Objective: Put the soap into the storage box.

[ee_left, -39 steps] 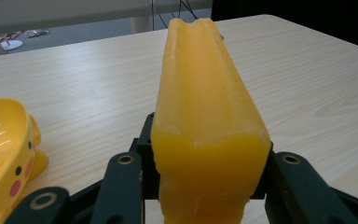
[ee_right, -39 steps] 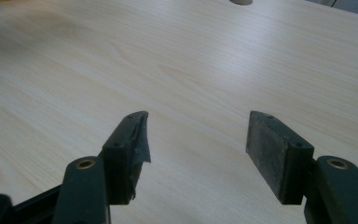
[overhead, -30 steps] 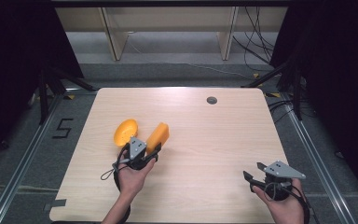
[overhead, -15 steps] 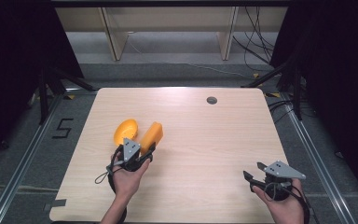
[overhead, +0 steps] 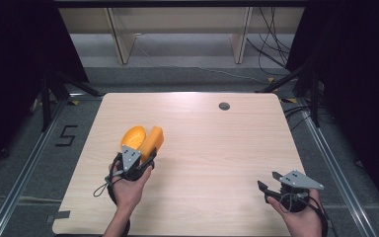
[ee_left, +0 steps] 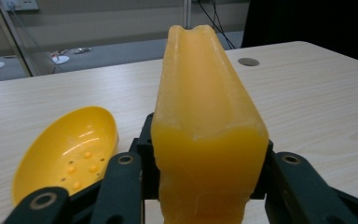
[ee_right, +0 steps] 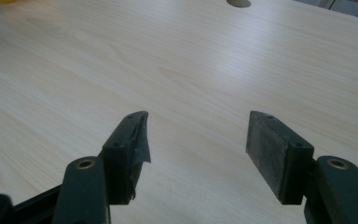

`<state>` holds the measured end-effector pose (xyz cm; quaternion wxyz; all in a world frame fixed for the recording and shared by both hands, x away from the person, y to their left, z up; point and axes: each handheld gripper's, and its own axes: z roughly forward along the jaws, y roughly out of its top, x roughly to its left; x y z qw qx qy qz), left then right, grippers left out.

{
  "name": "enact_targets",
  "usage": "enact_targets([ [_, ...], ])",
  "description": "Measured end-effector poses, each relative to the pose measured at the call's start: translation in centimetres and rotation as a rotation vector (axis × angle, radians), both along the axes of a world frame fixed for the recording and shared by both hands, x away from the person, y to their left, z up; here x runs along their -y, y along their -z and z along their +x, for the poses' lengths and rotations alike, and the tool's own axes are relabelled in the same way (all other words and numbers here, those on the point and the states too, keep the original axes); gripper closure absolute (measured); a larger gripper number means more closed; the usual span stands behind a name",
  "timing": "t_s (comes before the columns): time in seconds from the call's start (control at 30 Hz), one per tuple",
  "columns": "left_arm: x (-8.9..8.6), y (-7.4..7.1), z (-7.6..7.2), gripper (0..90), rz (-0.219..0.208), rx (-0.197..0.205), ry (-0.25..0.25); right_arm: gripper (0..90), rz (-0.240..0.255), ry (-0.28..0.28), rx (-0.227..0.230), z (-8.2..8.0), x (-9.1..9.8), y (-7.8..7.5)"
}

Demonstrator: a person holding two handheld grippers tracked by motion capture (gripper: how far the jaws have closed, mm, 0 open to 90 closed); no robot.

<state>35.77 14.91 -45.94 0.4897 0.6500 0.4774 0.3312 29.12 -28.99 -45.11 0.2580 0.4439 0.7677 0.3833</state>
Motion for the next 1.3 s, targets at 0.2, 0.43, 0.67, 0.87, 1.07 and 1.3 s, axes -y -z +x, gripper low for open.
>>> enact_targets([
  [0.2,-0.6,-0.4,0.1,60.3,-0.011,0.011,-0.034,39.3,-0.003,-0.002,0.004,0.0,0.0,0.0],
  [0.43,-1.1,-0.6,0.1,60.3,-0.012,0.016,-0.072,39.3,-0.003,-0.002,0.003,0.0,0.0,0.0],
  [0.67,-1.4,-0.7,0.4,60.3,-0.013,0.025,-0.097,39.3,-0.001,-0.001,0.008,0.1,0.0,0.1],
  [0.87,-1.7,-0.8,0.7,60.3,-0.014,0.032,-0.129,39.3,0.001,-0.002,0.009,0.1,0.0,0.1],
  [1.07,-2.0,-0.9,1.1,60.3,-0.019,0.034,-0.156,39.3,0.0,-0.001,0.001,0.0,0.1,0.0],
  [1.3,-2.5,-0.8,1.5,60.3,-0.027,0.03,-0.19,39.3,0.013,0.004,-0.012,0.0,0.1,0.0],
])
